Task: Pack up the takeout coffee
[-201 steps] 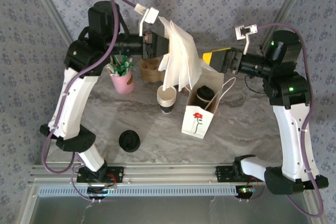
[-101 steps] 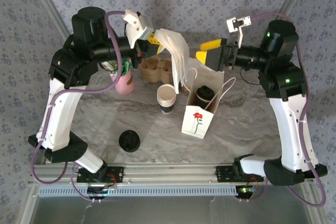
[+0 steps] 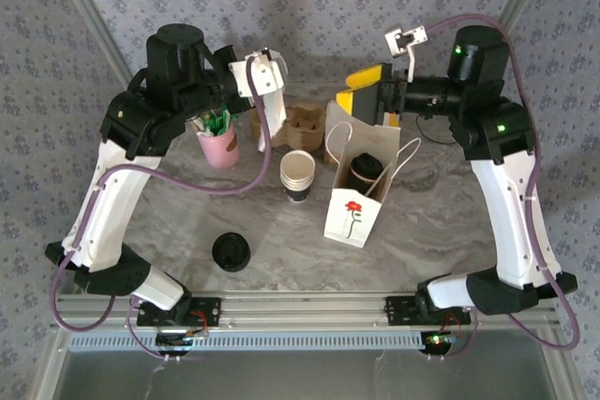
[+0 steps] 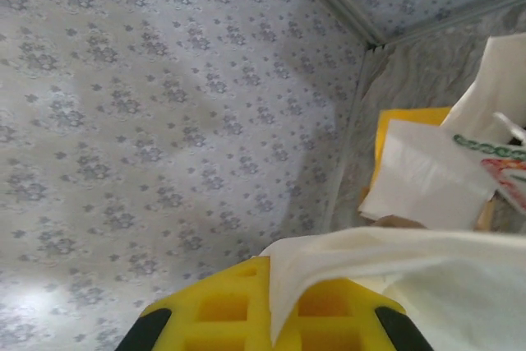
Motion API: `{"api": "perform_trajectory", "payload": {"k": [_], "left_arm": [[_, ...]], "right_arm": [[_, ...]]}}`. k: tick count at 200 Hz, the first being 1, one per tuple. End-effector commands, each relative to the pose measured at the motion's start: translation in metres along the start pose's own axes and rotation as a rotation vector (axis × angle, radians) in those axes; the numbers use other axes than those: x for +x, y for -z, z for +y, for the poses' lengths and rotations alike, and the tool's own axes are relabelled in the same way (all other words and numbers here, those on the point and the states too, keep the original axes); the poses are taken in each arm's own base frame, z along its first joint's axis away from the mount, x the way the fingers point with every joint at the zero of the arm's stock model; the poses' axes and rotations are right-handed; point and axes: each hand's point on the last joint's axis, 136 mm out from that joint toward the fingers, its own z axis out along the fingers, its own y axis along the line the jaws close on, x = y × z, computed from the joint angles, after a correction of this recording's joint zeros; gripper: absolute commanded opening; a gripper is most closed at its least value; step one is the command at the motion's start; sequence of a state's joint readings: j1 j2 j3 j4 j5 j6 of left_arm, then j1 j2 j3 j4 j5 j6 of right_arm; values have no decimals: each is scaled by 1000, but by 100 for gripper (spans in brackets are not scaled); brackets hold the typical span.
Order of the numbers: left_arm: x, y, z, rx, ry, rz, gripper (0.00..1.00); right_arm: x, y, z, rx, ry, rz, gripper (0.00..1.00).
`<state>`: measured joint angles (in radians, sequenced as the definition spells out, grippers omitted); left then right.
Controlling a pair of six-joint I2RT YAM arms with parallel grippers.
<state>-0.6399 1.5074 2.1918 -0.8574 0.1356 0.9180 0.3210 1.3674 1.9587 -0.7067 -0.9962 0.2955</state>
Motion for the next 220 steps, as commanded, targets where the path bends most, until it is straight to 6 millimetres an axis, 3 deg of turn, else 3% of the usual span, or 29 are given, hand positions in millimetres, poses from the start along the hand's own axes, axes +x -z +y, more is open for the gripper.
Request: {"api": "perform_trajectory", "payload": {"k": [1,46,95,154,193,220], "left_arm": [[-28,26,17,-51,-121,-103,0],[-24,27,-4,50,-154,-95,0],[-20,27,-20,98,-164,-46,0],[-16,27,-60,207,-256,32,0],[-4,29,-65,188,-385,153,0],[-6,30,-67,178,-444,169,0]], "right_arm": [[6,-7,-7,38,72,36,98],[11,-20,-17,67,264,52,98],[31,-41,-11,15,610,60,100],[52,-60,-9,-196,603,96,100],[69,-70,-12,-285,564,97,100],[80,-83,-6,-368,538,97,100]]}}
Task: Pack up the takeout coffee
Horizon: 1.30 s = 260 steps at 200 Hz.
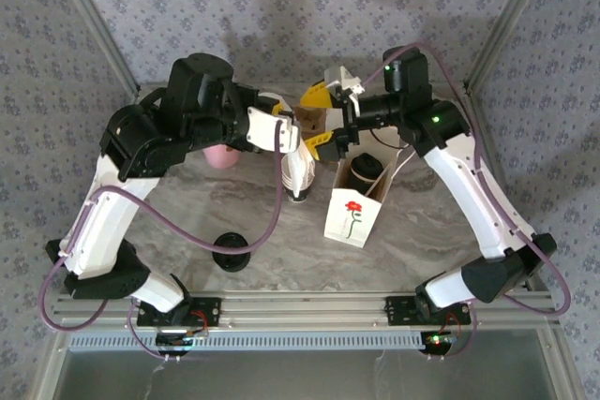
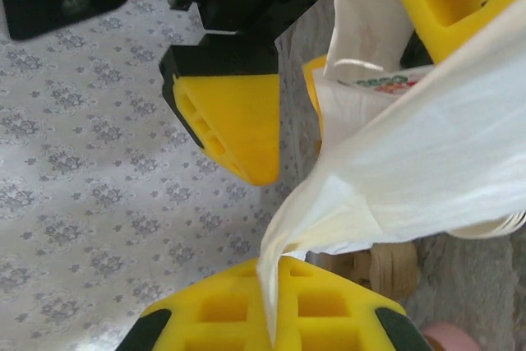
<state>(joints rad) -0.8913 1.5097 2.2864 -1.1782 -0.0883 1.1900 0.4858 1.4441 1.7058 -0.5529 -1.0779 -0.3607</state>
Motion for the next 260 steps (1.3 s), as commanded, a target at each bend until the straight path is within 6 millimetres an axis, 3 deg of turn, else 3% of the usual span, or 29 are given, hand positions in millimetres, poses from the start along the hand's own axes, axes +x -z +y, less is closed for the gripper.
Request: {"api": "perform_trajectory", "payload": {"k": [1,51,97,121,162,204,260], "left_arm": [[8,3,2,-18,-80,77,0],[0,7,-6,7,-154,83,0],[2,14,-4,-6,-163,98,0],[1,17,-4,-12,-140,84,0],[-5,16,-13,30,-106,42,0],[-16,8,-36,148,-28,-16,0],[-7,10,-93,415,153,44,0]], "right_arm": [[-5,-14,13,-111,26,-53,100],[5,-39,30,-212,12,-22,100],[12,-42,40,-238,32,-7,100],[19,-33,40,-200,44,6,100],[13,-5,29,-87,103,-36,100],[9,13,21,-41,125,-67,100],[13,15,21,-45,103,-64,100]]}}
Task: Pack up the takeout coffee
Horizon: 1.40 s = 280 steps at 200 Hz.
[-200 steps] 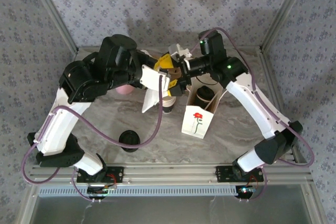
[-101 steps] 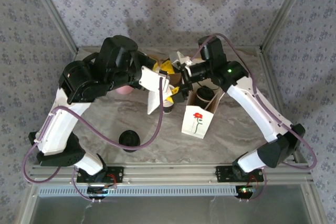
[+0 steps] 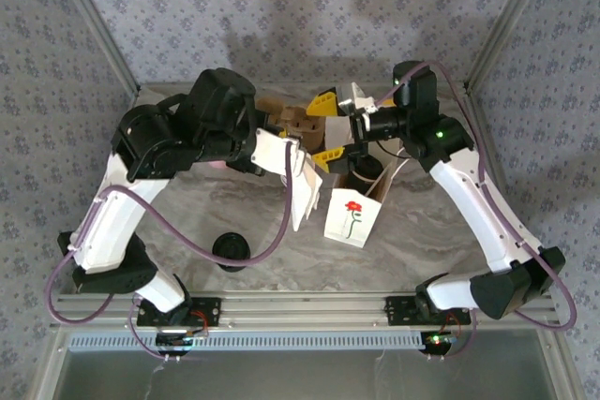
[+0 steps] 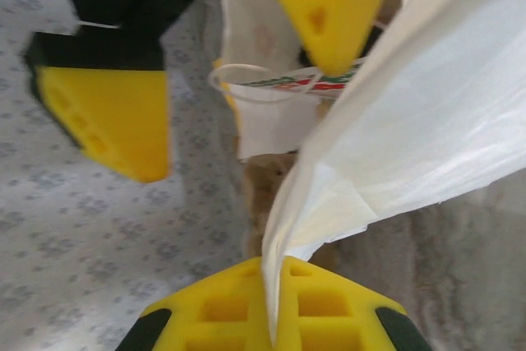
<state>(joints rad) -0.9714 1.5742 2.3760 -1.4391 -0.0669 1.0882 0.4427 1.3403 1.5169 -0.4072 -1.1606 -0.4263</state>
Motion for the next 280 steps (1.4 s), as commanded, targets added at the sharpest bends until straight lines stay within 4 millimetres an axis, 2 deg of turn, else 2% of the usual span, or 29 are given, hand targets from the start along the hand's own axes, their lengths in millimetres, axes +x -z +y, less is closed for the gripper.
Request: {"api": "perform_trajectory", "payload": {"k": [1,39,71,135,161,183,237,280], "left_arm": [[5,-1,-39,175,122,17,0],[17,-6,-86,385,260,81,0],[29,-7,-101,435,326,144,0],[39,-13,-90,388,354,216,0],[49,-11,-87,351,314,255,0],[50,-7,-82,317,310,254,0],[47,-11,-65,255,310,247,0],[47,-9,-64,250,313,244,0]], "right_arm": [[-1,1,7,-20,-12,-13,100],[10,-7,22,-67,-68,14,100],[20,-17,36,-99,-96,45,100],[42,-34,41,-108,-149,97,100],[38,-27,36,-87,-152,95,100],[37,-25,34,-90,-151,84,100],[47,-53,54,-220,-180,92,100],[51,-73,48,-225,-178,89,100]]}}
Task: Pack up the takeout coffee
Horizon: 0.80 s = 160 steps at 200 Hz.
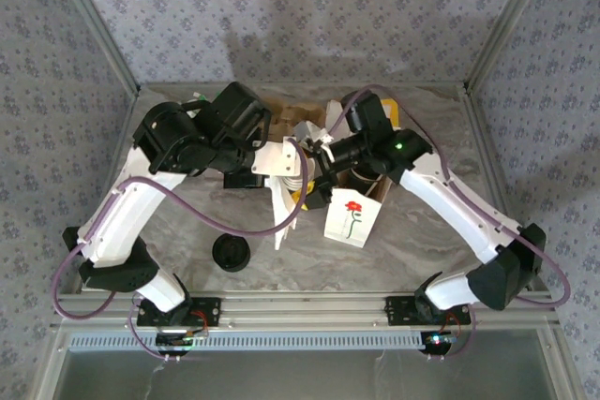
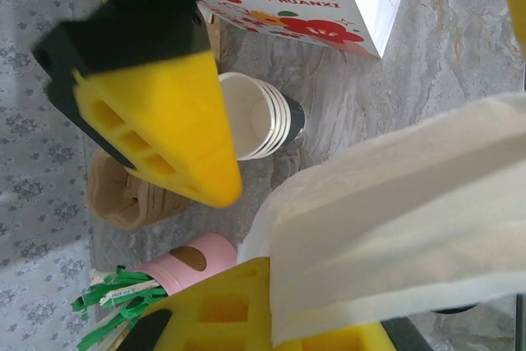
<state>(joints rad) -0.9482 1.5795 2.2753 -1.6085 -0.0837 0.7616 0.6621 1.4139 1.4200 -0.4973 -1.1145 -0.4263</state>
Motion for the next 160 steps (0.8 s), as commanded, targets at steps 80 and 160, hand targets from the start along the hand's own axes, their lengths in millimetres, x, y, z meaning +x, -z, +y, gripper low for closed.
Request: {"api": "perform_trajectory", "payload": {"k": [80,160], "left_arm": [[4,17,-10,35,17,-17,0],[-5,25,-9,38,54,-69,0]], "right_arm": [[-13,-13,-18,-1,24,-73,100],[-19,-13,-28,-16,50,-153,100]]}}
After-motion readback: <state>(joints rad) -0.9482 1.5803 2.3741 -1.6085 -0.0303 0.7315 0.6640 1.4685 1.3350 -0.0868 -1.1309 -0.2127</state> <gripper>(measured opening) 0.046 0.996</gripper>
